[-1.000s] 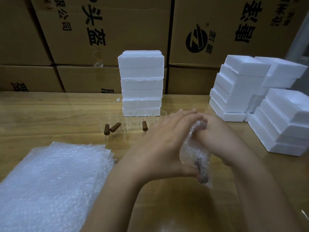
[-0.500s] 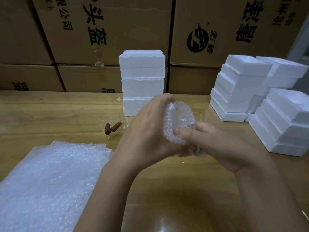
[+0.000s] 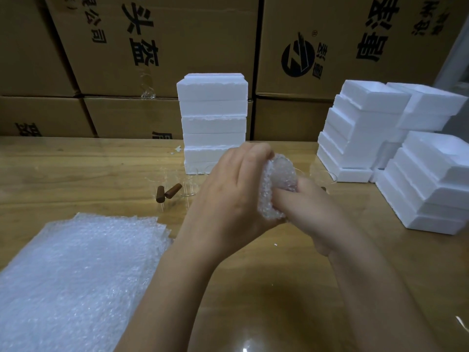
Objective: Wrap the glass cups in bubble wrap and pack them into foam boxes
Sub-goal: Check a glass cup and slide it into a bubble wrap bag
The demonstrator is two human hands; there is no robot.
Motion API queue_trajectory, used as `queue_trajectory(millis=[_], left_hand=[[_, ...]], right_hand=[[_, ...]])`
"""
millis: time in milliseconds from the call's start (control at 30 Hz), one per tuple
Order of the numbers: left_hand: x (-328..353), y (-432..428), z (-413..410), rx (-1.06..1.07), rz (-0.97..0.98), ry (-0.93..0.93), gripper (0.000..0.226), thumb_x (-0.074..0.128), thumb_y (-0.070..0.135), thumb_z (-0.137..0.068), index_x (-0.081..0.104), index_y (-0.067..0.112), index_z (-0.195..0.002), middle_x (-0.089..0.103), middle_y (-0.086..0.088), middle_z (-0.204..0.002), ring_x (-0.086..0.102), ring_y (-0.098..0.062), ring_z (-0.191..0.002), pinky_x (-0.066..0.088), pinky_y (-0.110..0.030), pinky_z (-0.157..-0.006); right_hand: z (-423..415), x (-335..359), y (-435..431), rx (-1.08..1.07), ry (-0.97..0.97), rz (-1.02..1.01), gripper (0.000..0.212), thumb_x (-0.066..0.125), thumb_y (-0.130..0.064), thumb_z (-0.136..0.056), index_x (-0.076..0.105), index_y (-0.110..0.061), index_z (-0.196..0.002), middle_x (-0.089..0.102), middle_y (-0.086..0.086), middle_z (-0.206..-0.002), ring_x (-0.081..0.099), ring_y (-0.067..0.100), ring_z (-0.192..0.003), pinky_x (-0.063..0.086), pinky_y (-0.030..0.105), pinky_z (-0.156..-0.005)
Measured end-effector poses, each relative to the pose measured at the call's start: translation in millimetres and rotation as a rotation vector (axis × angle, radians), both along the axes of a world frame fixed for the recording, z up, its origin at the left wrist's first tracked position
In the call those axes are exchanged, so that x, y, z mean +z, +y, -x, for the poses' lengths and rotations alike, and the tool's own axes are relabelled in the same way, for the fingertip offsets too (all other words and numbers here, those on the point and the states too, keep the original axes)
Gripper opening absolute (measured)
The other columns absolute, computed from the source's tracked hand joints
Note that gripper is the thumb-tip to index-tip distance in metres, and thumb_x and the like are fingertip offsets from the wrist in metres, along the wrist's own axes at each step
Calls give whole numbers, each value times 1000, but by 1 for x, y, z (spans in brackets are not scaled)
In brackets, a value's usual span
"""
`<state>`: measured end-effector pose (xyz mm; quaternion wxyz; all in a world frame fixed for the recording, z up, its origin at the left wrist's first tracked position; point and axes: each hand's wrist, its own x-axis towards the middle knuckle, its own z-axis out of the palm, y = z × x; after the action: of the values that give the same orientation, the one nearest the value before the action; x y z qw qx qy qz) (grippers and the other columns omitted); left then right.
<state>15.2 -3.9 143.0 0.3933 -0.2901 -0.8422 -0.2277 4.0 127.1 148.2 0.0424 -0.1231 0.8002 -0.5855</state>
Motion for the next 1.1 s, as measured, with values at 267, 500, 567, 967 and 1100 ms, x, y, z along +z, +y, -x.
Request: queue_trajectory(millis=[267, 500, 567, 967, 1100], left_hand=[[-2, 4, -1, -29, -5, -117, 70, 74, 42, -64, 50, -2, -112, 58, -11, -99, 53, -23, -84, 42, -25, -74], [-7, 14, -1, 28, 33, -80, 65, 65, 35, -70, 54, -10, -116, 59, -19, -103, 57, -33, -88, 44, -35, -76], [-10, 16, 2, 26, 4, -91, 66, 68, 34, -69, 54, -9, -117, 59, -18, -106, 58, -32, -92, 43, -31, -80], [-69, 10, 2, 45, -156, -487, 92, 82, 39, -60, 37, 13, -136, 49, 3, -123, 47, -13, -110, 36, -14, -80], [-97, 12, -7, 99, -188, -491, 89, 81, 38, -66, 38, 9, -138, 48, -1, -128, 45, -15, -116, 30, -13, -87]], right_hand=[[2, 1, 11, 62, -57, -42, 38, 45, -66, -85, 62, -43, -60, 51, -11, -54, 43, 5, -46, 33, 23, -50], [8, -1, 9, -121, 27, -125, 38, 44, -41, -90, 59, -37, -55, 54, -16, -45, 52, 5, -50, 39, 27, -56], [10, -3, 8, -140, 38, -147, 40, 44, -41, -91, 59, -35, -54, 52, -15, -43, 49, 12, -53, 38, 29, -57], [26, -37, 7, 138, -260, -550, 49, 35, -47, -95, 59, -12, -71, 62, -1, -45, 52, 13, -38, 47, 20, -50], [30, -57, -2, 100, -279, -700, 42, 37, -36, -96, 56, -7, -71, 59, 7, -46, 52, 16, -29, 44, 19, -39]])
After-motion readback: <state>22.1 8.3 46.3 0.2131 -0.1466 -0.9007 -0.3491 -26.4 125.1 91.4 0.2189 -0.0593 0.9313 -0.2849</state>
